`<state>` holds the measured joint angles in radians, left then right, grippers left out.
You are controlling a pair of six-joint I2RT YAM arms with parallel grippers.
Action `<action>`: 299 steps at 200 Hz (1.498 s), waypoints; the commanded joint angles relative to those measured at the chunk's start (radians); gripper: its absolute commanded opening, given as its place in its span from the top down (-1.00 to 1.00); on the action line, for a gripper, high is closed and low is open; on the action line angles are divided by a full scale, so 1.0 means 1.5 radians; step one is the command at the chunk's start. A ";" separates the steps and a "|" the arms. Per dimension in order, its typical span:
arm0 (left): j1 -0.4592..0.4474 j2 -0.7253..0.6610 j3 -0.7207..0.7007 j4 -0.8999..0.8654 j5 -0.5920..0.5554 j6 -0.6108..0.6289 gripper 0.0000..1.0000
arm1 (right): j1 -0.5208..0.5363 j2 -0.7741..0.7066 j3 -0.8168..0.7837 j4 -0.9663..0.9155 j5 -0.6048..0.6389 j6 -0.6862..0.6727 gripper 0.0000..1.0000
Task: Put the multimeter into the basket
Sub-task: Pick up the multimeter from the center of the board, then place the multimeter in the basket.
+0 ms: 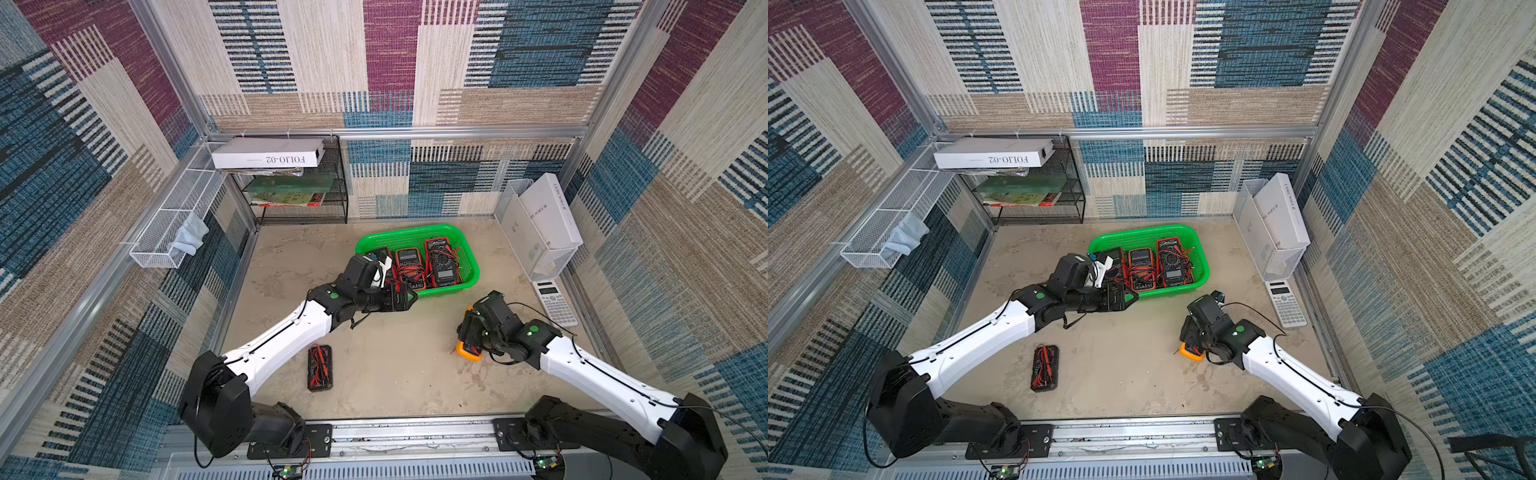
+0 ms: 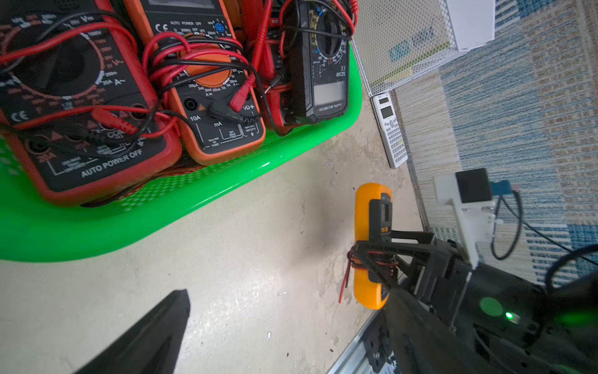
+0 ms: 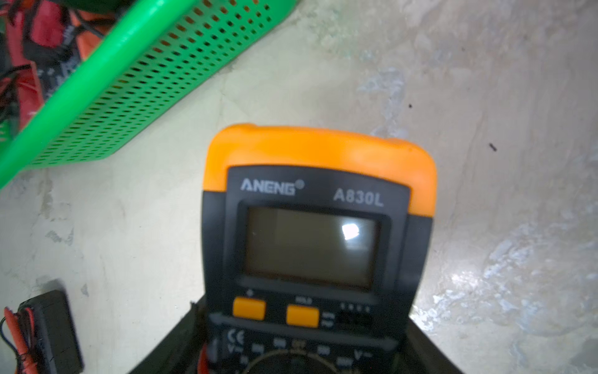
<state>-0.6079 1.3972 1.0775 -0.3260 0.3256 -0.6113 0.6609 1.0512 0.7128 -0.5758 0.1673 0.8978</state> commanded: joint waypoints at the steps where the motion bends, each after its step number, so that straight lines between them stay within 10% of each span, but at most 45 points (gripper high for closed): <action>1: 0.011 0.004 0.013 -0.013 -0.007 0.013 -0.99 | 0.006 0.009 0.041 -0.017 0.007 -0.050 -0.24; 299: 0.154 -0.140 -0.011 -0.097 -0.155 0.069 -0.99 | 0.040 0.557 0.731 -0.108 0.013 -0.370 -0.27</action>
<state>-0.3870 1.2148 1.0771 -0.4732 0.1246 -0.5350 0.7238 1.8435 1.7561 -0.6975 0.1612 0.3843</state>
